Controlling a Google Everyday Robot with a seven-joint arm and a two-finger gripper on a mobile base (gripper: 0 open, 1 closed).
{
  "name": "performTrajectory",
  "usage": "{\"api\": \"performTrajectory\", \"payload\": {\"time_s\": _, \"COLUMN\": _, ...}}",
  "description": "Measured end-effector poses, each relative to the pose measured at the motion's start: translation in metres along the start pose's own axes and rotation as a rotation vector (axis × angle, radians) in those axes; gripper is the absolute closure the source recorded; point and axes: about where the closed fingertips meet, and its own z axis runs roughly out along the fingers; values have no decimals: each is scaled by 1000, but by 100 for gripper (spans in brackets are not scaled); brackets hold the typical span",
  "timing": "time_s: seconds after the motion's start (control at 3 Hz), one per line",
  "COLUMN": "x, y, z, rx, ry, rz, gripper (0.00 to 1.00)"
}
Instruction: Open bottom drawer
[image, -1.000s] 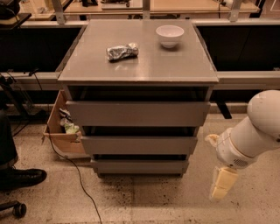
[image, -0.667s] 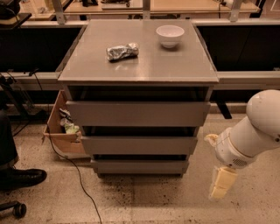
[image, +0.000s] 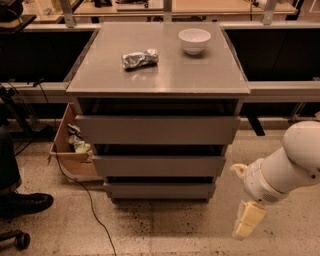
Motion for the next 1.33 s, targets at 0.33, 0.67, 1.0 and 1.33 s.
{"api": "performTrajectory", "payload": {"time_s": 0.33, "x": 5, "y": 10, "z": 69, "rx": -60, "ry": -74, "rz": 6, "gripper": 0}}
{"api": "performTrajectory", "payload": {"time_s": 0.67, "x": 8, "y": 14, "z": 119, "rx": -98, "ry": -124, "rz": 15, "gripper": 0}}
{"api": "performTrajectory", "payload": {"time_s": 1.0, "x": 1, "y": 25, "z": 189, "rx": -149, "ry": -191, "rz": -2, "gripper": 0}}
{"api": "performTrajectory", "payload": {"time_s": 1.33, "x": -3, "y": 34, "z": 236, "rx": -175, "ry": -230, "rz": -9, "gripper": 0}}
